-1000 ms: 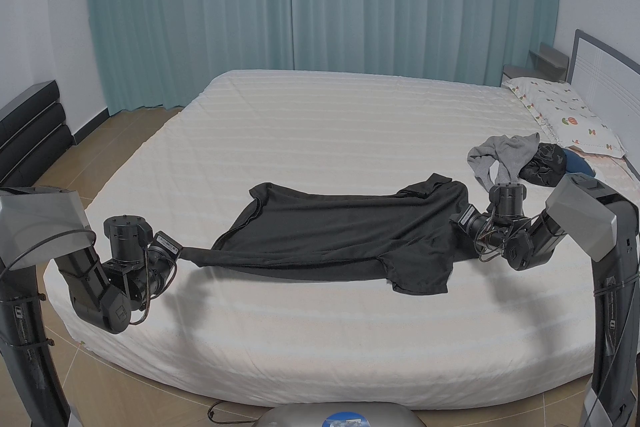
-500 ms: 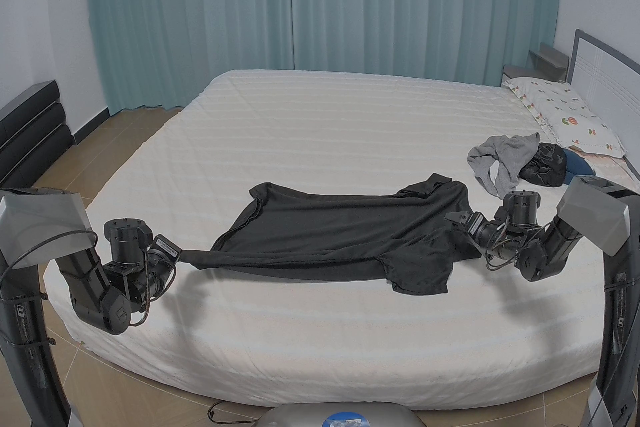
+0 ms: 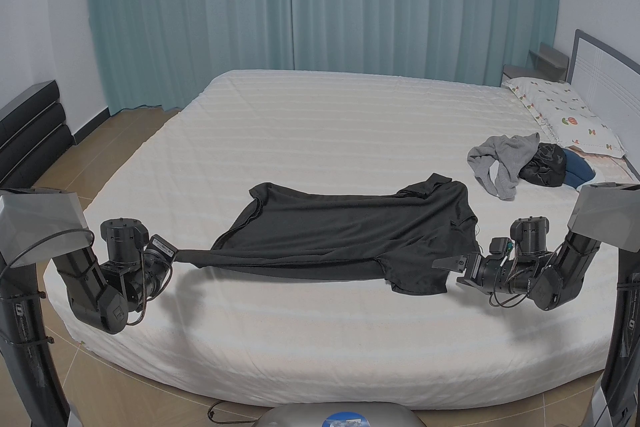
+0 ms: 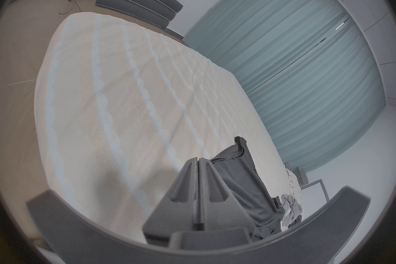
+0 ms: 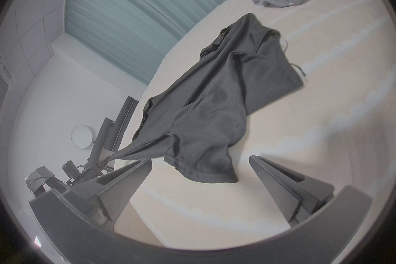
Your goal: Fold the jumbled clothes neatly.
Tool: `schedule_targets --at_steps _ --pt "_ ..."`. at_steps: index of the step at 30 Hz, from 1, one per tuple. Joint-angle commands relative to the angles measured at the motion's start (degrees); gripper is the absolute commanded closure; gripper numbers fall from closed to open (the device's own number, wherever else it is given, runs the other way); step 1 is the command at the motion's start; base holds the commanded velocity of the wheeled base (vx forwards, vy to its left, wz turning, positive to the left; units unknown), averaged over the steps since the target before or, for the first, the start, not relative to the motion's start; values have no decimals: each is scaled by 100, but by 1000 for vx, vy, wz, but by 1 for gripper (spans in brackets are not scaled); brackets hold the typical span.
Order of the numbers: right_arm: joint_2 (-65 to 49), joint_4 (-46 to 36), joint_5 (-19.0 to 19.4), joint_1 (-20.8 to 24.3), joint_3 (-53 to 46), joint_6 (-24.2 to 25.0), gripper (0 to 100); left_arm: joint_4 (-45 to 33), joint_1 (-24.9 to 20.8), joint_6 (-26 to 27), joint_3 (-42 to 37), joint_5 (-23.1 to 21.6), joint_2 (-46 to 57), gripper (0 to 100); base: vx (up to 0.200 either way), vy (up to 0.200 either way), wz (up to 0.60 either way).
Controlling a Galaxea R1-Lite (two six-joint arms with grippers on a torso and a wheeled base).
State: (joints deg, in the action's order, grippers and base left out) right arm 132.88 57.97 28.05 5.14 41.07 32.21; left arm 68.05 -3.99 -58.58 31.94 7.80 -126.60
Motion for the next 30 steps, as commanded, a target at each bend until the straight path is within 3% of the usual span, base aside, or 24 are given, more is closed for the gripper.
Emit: schedule_targets --at_steps 1,16,17,23,24,30 --pt "54 -13 -1 145 15 -4 0 -2 3 4 -4 -7 -5 100 0 0 0" --pt "485 -93 -63 338 498 -83 0 7 3 4 -12 -7 -31 100 0 0 0" --pt "485 -93 -63 338 498 -109 100 7 3 4 -12 -7 -31 100 0 0 0" --pt "458 -101 -195 285 463 -206 100 7 -23 30 -65 -7 -31 100 0 0 0" --pt "344 -207 -388 197 349 -206 100 7 -41 92 -153 -24 -14 100 0 0 0" --pt "-254 -216 -335 48 -416 -206 100 16 -58 329 -461 -24 21 100 0 0 0"
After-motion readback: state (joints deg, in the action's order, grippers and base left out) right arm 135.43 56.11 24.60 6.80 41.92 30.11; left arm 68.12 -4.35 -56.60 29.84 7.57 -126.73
